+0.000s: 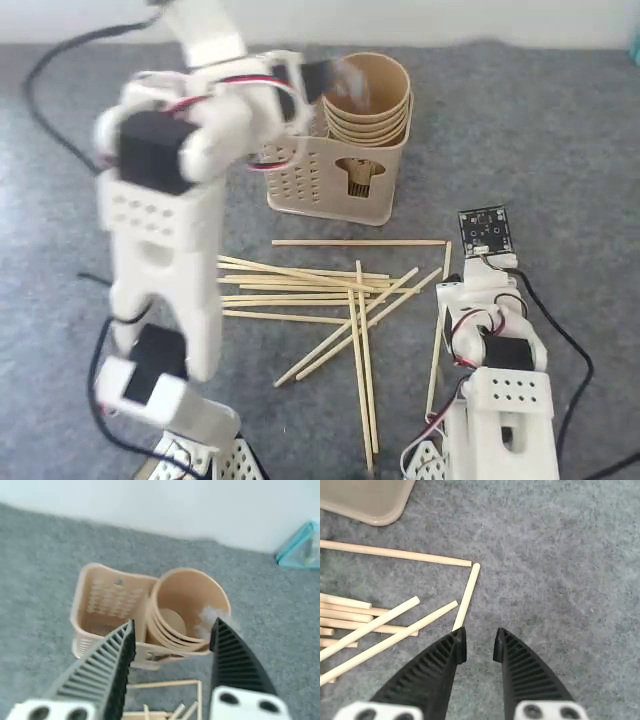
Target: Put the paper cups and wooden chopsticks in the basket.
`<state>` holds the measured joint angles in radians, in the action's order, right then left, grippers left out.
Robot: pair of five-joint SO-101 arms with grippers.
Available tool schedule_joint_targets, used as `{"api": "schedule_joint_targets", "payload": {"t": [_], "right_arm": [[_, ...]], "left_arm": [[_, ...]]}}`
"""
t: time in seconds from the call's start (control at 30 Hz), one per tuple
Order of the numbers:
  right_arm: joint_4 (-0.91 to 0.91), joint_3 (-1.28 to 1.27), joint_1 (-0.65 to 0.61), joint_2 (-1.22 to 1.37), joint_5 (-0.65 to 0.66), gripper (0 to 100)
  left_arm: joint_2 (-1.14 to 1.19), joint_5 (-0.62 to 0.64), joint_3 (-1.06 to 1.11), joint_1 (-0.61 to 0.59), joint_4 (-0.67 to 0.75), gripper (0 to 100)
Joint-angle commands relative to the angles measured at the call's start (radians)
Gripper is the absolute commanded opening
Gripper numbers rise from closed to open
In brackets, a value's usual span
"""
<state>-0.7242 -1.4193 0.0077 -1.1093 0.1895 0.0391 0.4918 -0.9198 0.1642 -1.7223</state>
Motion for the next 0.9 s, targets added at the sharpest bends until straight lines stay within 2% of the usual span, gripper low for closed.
{"api": "schedule_joint_targets", "payload": {"t": [0.0, 0.17, 0.33, 0.47, 0.57, 0.67, 0.73, 0.87], "right_arm": [[-0.082, 0.048, -0.038, -0.054, -0.003, 11.2], [-0.245, 0.021, -0.205, -0.211, 0.057, 11.7], [-0.265, -0.025, -0.334, -0.375, 0.058, 11.7], [-0.292, 0.011, -0.398, -0.417, 0.044, 15.0], [-0.326, 0.057, -0.443, -0.387, 0.044, 19.0], [-0.306, 0.087, -0.452, -0.311, 0.04, 19.0], [-0.285, 0.107, -0.433, -0.246, -0.012, 19.0], [-0.22, 0.149, -0.308, -0.091, -0.075, 19.2]], "left_arm": [[-0.218, -0.098, 0.035, -0.071, -0.037, 21], [-0.511, -0.181, 0.363, -0.222, -0.034, 21], [-0.767, -0.255, 0.768, -0.405, -0.02, 21], [-0.953, -0.275, 1.125, -0.531, 0.066, 21], [-1.092, -0.275, 1.403, -0.583, 0.163, 21], [-1.206, -0.284, 1.653, -0.589, 0.29, 21], [-1.246, -0.327, 1.771, -0.592, 0.358, 21], [-1.252, -0.348, 1.936, -0.592, 0.454, 21]]}}
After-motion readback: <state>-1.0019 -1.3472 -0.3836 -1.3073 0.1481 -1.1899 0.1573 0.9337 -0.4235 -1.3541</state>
